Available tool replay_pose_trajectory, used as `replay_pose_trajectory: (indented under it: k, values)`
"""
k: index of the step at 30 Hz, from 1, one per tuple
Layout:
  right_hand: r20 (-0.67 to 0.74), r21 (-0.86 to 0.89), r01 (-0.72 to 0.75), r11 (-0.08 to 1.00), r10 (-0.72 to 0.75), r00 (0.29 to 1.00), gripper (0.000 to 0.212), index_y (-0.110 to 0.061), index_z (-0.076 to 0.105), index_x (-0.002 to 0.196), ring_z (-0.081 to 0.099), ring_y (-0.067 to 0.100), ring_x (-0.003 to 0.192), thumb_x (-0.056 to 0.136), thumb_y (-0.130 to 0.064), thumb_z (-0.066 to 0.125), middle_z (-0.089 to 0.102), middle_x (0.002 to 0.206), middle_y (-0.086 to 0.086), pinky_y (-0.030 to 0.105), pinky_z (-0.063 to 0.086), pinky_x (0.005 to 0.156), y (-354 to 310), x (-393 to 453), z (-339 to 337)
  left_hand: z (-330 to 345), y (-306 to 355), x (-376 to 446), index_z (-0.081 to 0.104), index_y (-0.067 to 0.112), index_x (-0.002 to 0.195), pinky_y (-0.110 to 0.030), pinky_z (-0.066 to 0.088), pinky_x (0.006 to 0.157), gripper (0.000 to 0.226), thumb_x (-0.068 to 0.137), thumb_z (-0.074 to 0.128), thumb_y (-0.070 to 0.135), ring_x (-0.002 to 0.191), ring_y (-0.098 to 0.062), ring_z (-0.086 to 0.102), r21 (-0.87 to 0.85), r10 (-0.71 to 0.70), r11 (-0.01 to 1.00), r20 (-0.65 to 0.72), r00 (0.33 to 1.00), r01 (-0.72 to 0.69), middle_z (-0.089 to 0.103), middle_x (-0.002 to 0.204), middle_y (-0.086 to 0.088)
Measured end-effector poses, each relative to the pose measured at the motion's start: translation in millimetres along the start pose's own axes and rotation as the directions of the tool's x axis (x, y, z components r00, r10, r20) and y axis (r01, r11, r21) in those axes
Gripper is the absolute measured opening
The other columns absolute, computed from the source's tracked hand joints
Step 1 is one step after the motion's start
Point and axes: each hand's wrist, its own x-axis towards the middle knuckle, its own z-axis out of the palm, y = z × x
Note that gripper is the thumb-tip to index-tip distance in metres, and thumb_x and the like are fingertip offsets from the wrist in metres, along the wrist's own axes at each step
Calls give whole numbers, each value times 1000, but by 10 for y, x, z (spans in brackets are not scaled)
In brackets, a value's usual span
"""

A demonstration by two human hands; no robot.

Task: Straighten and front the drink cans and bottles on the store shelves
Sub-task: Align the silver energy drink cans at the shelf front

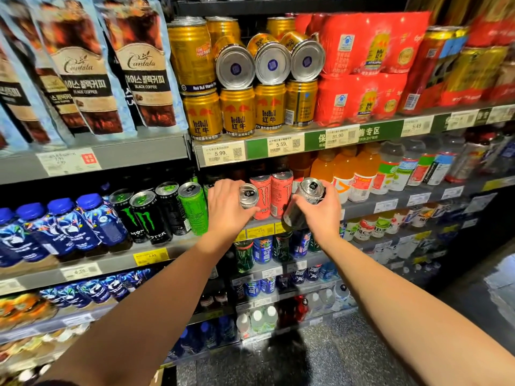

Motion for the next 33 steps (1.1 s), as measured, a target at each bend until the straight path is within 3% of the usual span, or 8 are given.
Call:
replay_pose_trajectory:
  k: [5,10,17,19,24,27,30,33]
  values:
    - [56,-23,98,995,-96,994,61,-24,47,124,43,4,108,75,-38,80,45,113,-13,23,36,95,-59,-37,-20,-84,120,-283,56,21,119,-26,40,80,58,71,85,37,107,-14,54,-273,-134,955,-40,990,119,54,118,5]
    - [181,-9,220,975,-215,960,61,-23,50,124,46,3,106,74,-39,81,49,113,-13,22,39,93,-218,-136,109,-236,212,-488,54,36,109,-21,44,85,53,67,87,40,98,-1,58,-478,-355,840,-128,926,256,62,105,20]
    - [230,39,279,960,-280,932,65,-18,52,129,49,7,113,75,-39,82,54,121,-7,22,39,97,-438,-239,452,-411,43,-662,56,38,107,-30,53,86,54,64,88,44,95,-4,63,-563,-494,764,-196,847,315,66,101,16]
    - [224,39,291,956,-292,930,65,-18,52,129,48,6,113,75,-37,82,53,121,-8,22,39,99,-468,-246,532,-449,-34,-690,56,36,109,-36,55,86,55,64,87,48,96,-6,64,-581,-502,751,-192,843,314,67,102,15]
    - [238,-16,313,950,-300,924,70,-14,50,132,42,3,112,75,-40,82,51,124,-1,15,32,97,-547,-248,737,-518,-211,-721,49,55,100,-39,56,83,55,64,89,43,92,-6,66,-555,-468,789,-262,844,264,68,97,15]
    - [232,-104,308,946,-279,932,70,-14,51,132,39,3,102,75,-42,82,44,119,2,10,29,86,-596,-241,875,-516,-335,-745,52,43,106,-32,57,77,59,63,91,40,88,-12,67,-467,-383,863,-358,852,192,70,96,9]
    - [189,-186,288,940,-253,949,71,-13,52,131,47,13,104,74,-42,82,44,115,3,22,39,89,-629,-251,1016,-528,-466,-748,60,27,109,-20,52,75,57,63,92,37,86,-11,66,-471,-333,869,-336,881,149,71,96,5]
    - [163,-270,242,932,-204,965,72,-11,51,132,50,25,114,75,-43,80,48,119,7,37,43,94,-651,-267,1142,-556,-621,-717,64,16,108,-23,55,79,55,65,92,36,88,-8,66,-517,-268,849,-247,931,107,69,99,6]
